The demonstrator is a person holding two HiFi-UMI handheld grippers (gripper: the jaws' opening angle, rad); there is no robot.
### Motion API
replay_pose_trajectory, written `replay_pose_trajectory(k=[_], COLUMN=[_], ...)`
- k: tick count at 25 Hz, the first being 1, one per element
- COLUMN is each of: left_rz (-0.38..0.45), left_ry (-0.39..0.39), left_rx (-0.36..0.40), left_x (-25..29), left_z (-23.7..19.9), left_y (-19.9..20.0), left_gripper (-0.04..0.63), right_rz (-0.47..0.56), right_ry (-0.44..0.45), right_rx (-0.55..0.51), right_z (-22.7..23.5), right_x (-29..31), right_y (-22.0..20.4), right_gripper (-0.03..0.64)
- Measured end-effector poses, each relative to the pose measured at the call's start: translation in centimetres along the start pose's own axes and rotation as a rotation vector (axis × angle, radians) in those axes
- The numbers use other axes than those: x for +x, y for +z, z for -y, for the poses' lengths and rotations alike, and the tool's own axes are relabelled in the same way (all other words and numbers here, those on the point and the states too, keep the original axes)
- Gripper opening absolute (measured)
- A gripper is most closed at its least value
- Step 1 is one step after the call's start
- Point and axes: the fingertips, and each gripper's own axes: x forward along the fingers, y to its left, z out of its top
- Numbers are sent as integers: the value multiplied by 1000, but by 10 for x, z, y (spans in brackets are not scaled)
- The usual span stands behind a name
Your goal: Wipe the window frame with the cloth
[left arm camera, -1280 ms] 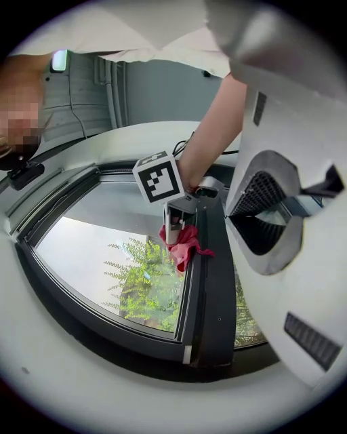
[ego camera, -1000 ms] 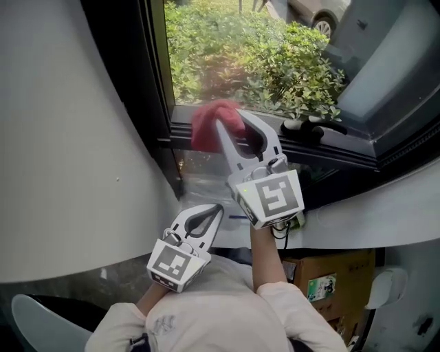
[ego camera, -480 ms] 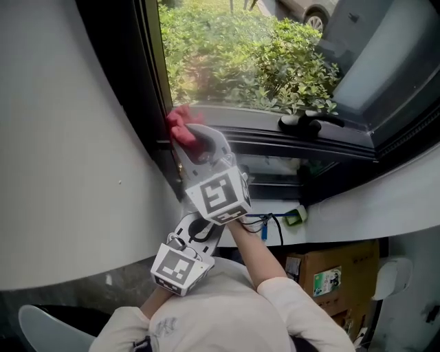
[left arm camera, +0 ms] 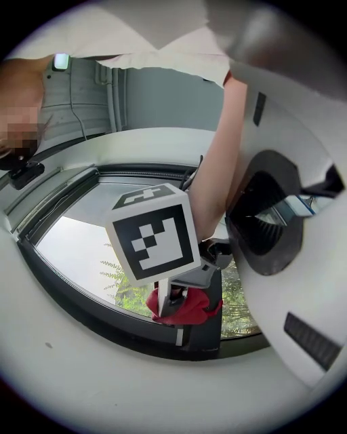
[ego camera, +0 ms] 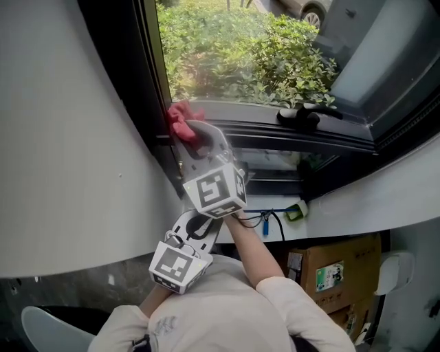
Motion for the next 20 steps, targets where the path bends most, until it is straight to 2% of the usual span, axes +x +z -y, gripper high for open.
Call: replay_pose_trajectory(k=[3, 5, 12, 20], left_rz=[-10, -13, -19, -15], left_ry=[6, 6, 10, 0], left_rx=[4, 4, 5, 1], left_x=[-1, -2, -6, -5], left_z=[-1, 0, 0, 1], left_y=[-4, -4, -6, -5], left_gripper=[9, 9, 9, 9], right_rz=[55, 73, 49, 53], right_ry=[-12, -20, -44, -48], right_rx=[94, 120, 81, 103], right_z=[5, 6, 6, 9], right_x=[-3, -4, -5, -8], right_y=[0, -1, -2, -4], right_gripper=[101, 101, 103, 103])
